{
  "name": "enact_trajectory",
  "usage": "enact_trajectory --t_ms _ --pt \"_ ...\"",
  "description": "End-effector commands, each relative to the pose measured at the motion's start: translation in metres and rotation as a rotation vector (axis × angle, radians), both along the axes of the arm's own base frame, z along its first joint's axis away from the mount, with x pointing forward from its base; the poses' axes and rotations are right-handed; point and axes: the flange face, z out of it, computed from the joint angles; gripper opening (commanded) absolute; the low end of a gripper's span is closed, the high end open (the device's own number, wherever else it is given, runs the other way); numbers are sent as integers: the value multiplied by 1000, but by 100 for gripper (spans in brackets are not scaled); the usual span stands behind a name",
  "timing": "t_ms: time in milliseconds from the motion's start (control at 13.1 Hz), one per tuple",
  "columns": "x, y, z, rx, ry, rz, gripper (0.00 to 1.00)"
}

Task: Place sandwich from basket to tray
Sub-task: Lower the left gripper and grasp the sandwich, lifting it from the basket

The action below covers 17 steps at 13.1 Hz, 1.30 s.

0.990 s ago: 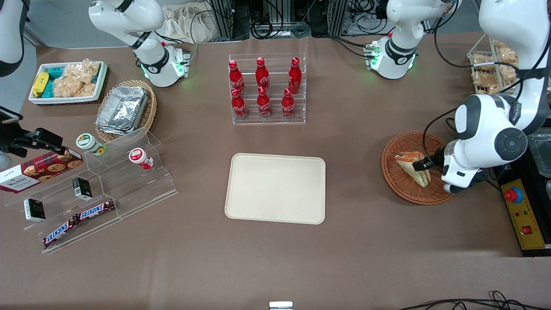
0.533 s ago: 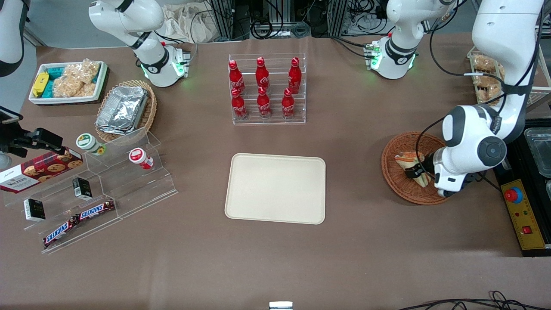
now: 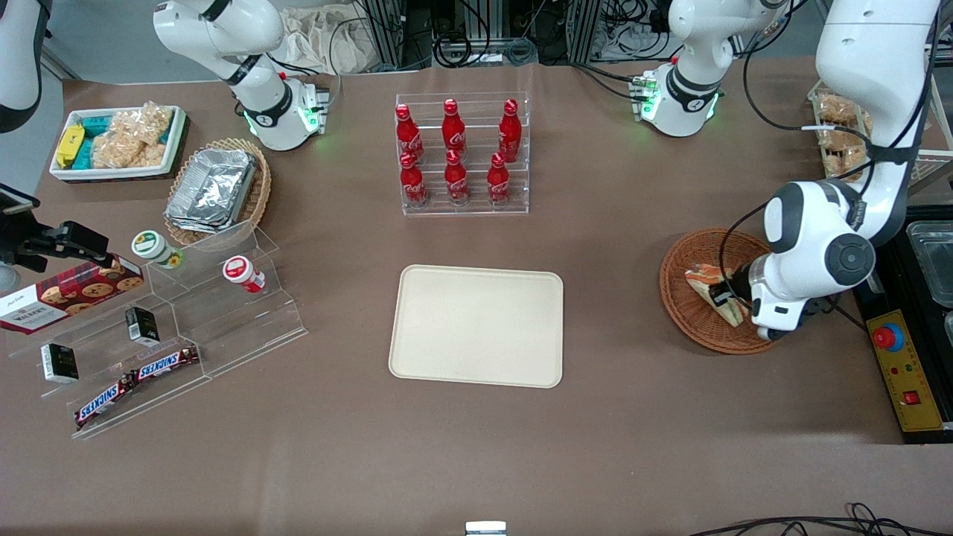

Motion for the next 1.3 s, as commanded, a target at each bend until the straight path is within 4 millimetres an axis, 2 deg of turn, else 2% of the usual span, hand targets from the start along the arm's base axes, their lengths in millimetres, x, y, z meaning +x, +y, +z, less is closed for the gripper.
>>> enact_trajectory --t_ms 0,381,457,610,686,762,914,990,1219 --pt "10 -4 56 21 3 -14 0" --pt "33 -20 198 -1 62 -122 0" --pt "35 -20 218 -12 54 -161 0" --pt "34 -42 247 -36 30 -257 0" --pt "34 -52 251 -48 22 -307 0" --pt "34 -70 246 -70 28 -363 0" --pt "36 -114 214 -119 72 -441 0" --pt "34 -145 198 -133 92 -496 0" --pt "31 -218 166 -147 60 -616 0"
